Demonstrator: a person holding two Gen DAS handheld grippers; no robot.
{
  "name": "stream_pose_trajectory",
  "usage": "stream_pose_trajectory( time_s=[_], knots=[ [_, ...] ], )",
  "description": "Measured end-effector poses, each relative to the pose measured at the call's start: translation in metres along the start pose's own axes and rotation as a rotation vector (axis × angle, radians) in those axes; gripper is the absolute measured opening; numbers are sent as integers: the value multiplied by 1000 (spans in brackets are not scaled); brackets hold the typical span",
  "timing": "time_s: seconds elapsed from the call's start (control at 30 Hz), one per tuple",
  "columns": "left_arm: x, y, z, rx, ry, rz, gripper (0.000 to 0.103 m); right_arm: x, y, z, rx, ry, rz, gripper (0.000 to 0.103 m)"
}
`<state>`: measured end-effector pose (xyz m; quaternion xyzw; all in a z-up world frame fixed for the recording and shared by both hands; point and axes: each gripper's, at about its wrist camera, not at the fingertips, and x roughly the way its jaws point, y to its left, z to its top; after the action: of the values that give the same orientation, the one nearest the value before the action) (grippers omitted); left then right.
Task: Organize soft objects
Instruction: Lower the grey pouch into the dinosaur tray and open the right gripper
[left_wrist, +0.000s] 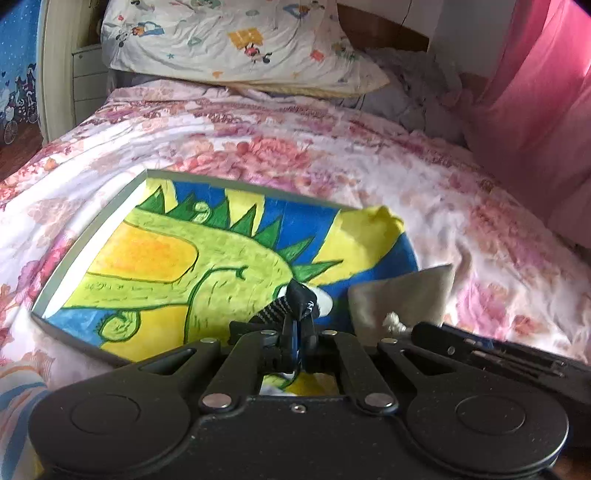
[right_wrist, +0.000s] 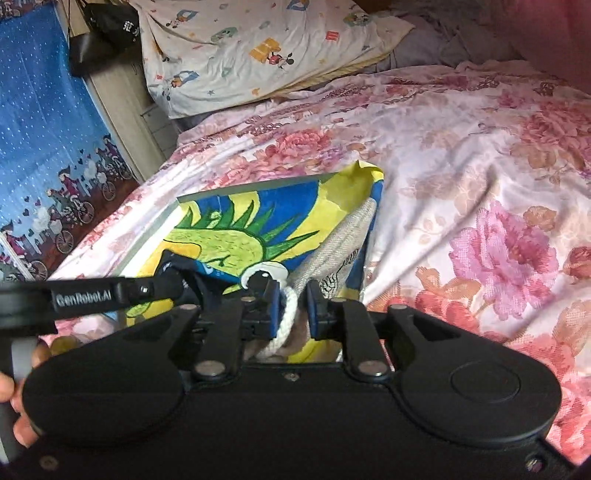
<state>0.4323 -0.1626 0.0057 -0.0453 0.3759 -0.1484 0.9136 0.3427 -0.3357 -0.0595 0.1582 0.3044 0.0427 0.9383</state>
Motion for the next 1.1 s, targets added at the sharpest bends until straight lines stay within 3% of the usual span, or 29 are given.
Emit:
stream_pose_trajectory(
  time_s=[0.23,0.3,0.53,0.6,0.8,0.93,1.1],
  knots=[
    [-11,3,-1,-18,-19,7,17,-15,5,-2,19,5,24,26],
    [-17,6,0,-30,-32,7,30,-19,5,-2,21,-3,26,33],
    [-50,14,-1,-64,-84,16,51,-39,12,1,-9,-48,26,53],
    [-64,17,-2,-81,-108,11,60,-48,15,2,-9,-65,39,62],
    [-108,27,-15,-116,-187,9,76,-85,28,2,-19,-139,70,79],
    [-142,32,-26,-136,-254,12,83,-112,40,1,-40,-185,80,97],
    [-185,36,-43,-109,-345,32,96,-152,58,-5,-77,-250,76,102]
  ],
)
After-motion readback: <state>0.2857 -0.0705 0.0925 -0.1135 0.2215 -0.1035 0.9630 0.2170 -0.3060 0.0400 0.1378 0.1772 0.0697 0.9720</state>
